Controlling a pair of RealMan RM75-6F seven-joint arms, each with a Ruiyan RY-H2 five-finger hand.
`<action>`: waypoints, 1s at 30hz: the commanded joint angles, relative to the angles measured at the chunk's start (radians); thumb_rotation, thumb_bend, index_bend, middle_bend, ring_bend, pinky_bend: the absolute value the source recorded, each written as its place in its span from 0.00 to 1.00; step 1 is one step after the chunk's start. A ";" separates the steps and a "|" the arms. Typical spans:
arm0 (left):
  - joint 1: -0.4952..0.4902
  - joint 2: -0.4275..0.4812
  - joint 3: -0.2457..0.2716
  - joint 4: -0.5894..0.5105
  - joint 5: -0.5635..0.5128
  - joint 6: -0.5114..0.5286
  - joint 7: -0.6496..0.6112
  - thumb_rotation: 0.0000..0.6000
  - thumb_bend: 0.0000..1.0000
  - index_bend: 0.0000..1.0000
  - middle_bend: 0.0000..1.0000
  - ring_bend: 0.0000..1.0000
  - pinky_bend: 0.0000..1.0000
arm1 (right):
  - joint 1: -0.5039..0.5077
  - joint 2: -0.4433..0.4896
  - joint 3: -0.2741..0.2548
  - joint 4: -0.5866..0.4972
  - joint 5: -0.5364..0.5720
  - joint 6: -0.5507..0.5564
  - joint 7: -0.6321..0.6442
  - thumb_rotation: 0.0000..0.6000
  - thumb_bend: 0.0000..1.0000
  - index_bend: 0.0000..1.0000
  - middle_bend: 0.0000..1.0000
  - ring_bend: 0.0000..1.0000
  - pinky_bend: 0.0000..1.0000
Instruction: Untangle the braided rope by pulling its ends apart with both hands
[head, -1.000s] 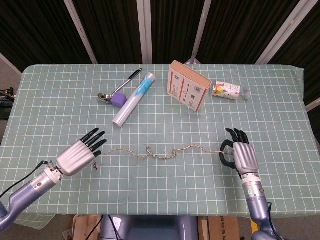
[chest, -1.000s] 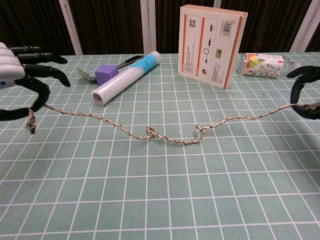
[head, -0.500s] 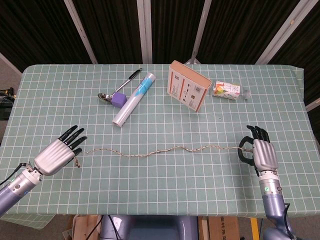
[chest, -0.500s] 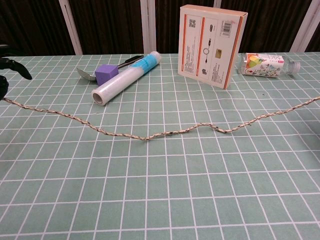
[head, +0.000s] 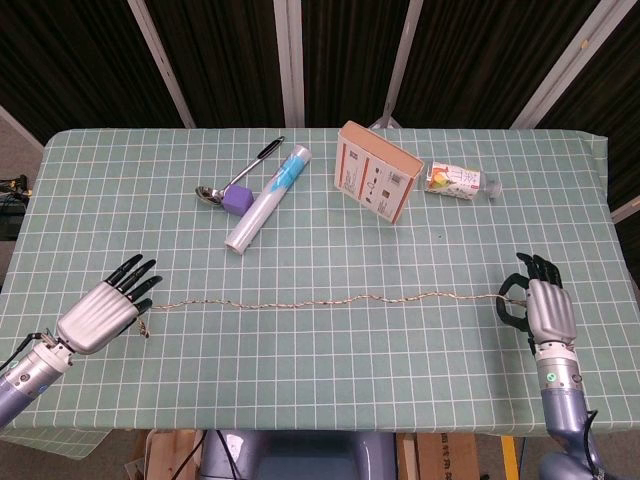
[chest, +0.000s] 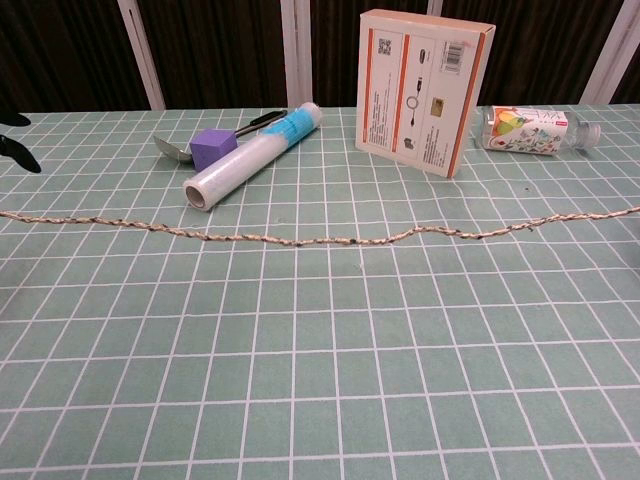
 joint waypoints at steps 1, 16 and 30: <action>0.007 -0.009 0.003 0.015 -0.001 -0.002 -0.005 1.00 0.54 0.60 0.19 0.00 0.00 | -0.003 0.000 -0.003 0.010 0.004 -0.004 0.005 1.00 0.48 0.61 0.15 0.00 0.00; 0.002 -0.066 0.004 0.077 0.007 -0.044 0.003 1.00 0.54 0.60 0.18 0.00 0.00 | -0.008 -0.024 -0.026 0.071 0.019 -0.037 -0.006 1.00 0.48 0.61 0.15 0.00 0.00; -0.026 -0.125 -0.005 0.107 0.003 -0.118 0.079 1.00 0.45 0.48 0.14 0.00 0.00 | 0.004 -0.037 -0.051 0.117 0.051 -0.088 -0.064 1.00 0.48 0.38 0.11 0.00 0.00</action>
